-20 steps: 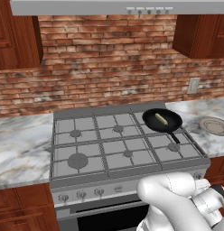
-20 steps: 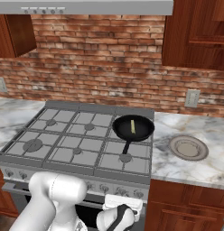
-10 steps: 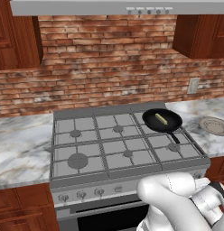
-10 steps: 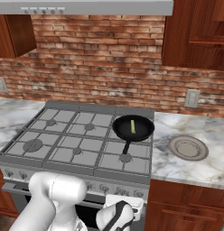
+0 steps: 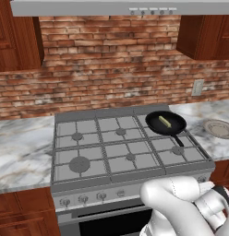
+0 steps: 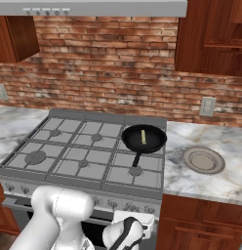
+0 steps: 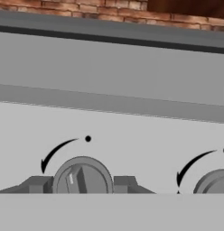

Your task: Pick up the butter stick and place it in the pan. Then turn on the burner for the pan.

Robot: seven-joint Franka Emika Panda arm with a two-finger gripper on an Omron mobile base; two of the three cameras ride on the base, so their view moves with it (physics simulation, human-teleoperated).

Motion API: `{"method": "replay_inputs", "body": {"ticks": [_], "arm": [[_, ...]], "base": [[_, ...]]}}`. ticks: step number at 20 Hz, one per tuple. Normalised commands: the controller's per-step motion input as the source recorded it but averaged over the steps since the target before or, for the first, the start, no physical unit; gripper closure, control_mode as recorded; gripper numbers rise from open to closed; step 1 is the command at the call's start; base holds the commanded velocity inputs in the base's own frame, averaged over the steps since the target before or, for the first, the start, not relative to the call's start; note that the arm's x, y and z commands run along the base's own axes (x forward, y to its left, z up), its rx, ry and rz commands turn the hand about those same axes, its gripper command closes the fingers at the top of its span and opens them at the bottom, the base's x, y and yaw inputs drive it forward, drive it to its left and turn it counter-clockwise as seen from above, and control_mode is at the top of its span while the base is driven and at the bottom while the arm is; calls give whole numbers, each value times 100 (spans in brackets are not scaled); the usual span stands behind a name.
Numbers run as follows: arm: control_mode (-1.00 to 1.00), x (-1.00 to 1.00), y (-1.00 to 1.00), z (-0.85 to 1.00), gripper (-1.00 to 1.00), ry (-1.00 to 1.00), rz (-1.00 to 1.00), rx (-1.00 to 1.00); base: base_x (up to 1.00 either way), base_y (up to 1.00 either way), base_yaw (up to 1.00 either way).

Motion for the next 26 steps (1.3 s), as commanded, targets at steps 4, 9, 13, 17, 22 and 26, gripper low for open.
{"method": "replay_inputs", "body": {"ticks": [4,9,13,17,22,26], "arm": [[-100,22,0,0,100,3,0,-20],[-100,25,0,0,100,2,0,-22],[-100,22,1,0,100,1,0,-24],[-100,18,3,0,100,0,0,-26],[-100,15,5,0,100,0,0,-30],[-100,16,7,0,100,3,0,-30]], "base": [[0,0,0],[0,0,0],[0,0,0],[0,0,0],[0,0,0],[0,0,0]]}}
